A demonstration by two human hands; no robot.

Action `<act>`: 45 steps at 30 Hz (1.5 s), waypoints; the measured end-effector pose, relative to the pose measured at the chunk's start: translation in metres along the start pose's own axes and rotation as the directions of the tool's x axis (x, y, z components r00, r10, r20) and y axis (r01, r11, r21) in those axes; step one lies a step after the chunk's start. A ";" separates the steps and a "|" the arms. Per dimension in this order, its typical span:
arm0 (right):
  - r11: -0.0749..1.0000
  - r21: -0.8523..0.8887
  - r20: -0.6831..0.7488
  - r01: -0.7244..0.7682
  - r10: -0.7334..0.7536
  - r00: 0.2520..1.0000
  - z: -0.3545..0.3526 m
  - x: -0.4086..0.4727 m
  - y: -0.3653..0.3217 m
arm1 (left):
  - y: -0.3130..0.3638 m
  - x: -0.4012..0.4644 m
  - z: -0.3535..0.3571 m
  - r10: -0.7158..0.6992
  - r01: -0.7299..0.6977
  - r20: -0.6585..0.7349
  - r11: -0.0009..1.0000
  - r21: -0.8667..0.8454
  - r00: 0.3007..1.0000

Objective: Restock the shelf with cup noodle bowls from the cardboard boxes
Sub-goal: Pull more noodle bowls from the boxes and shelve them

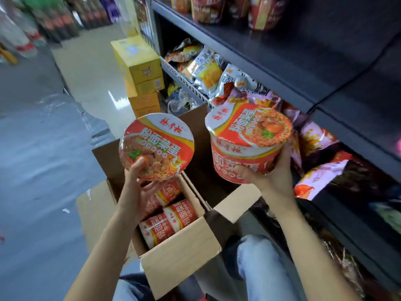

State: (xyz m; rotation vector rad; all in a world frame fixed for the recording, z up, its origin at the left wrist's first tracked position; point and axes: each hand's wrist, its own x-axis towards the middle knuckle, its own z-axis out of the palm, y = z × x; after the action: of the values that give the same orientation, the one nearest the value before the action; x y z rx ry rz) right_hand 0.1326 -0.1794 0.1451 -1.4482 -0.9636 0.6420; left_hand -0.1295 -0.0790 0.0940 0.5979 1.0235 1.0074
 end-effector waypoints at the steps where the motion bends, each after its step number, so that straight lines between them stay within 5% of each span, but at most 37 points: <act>1: 0.999 -0.016 -0.045 0.045 -0.046 0.998 -0.012 0.001 -0.015 | 0.011 -0.007 0.017 0.014 -0.015 0.040 1.000 0.004 0.999; 10: 0.946 -0.170 -0.326 0.275 -0.317 0.891 -0.116 0.055 -0.091 | 0.036 -0.042 0.148 0.060 -0.069 0.291 0.997 0.020 0.955; 19: 0.910 -0.404 -0.568 -0.096 -0.167 0.806 -0.161 0.119 -0.032 | 0.014 -0.041 0.226 -0.034 -0.001 0.409 0.996 0.085 0.912; 22: 0.803 -0.548 -0.670 -0.234 -0.254 0.698 -0.158 0.114 -0.030 | 0.009 -0.037 0.245 -0.034 -0.029 0.412 0.989 0.147 0.910; 24: 0.664 -0.727 -0.597 -0.174 -0.487 0.637 -0.147 0.099 -0.027 | 0.007 -0.034 0.256 -0.051 -0.016 0.403 0.987 0.162 0.914; 26: 0.534 -0.845 -0.416 -0.028 -0.622 0.664 -0.139 0.091 -0.024 | 0.004 -0.029 0.265 -0.071 0.001 0.394 0.985 0.175 0.917; 30: 0.334 -0.942 -0.235 -0.043 -0.561 0.794 -0.156 0.119 -0.020 | 0.001 -0.018 0.277 -0.093 0.012 0.393 0.979 0.204 0.915; 34: 0.407 -0.908 -0.246 -0.105 -0.314 0.917 -0.175 0.160 -0.021 | -0.001 -0.011 0.289 -0.102 -0.001 0.401 0.969 0.248 0.910; 37: 0.742 -0.669 -0.256 -0.043 -0.176 0.950 -0.172 0.156 -0.037 | -0.002 -0.008 0.301 -0.133 0.049 0.379 0.973 0.225 0.916; 40: 0.956 -0.282 -0.015 0.078 -0.085 0.996 -0.154 0.115 -0.053 | 0.002 -0.007 0.314 -0.165 0.083 0.366 0.970 0.230 0.916; 42: 0.981 -0.171 0.099 0.096 -0.080 0.992 -0.145 0.096 -0.052 | 0.007 -0.008 0.324 -0.172 0.071 0.379 0.961 0.267 0.909; 45: 0.956 -0.276 -0.033 0.101 -0.115 0.993 -0.143 0.099 -0.044 | 0.014 -0.007 0.341 -0.175 -0.005 0.463 0.932 0.363 0.869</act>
State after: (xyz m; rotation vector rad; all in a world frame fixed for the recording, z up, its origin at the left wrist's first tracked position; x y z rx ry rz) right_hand 0.2942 -0.1724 0.2215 -1.6323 -1.1180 0.4018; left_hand 0.1717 -0.0670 0.2541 1.0383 0.7659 0.5413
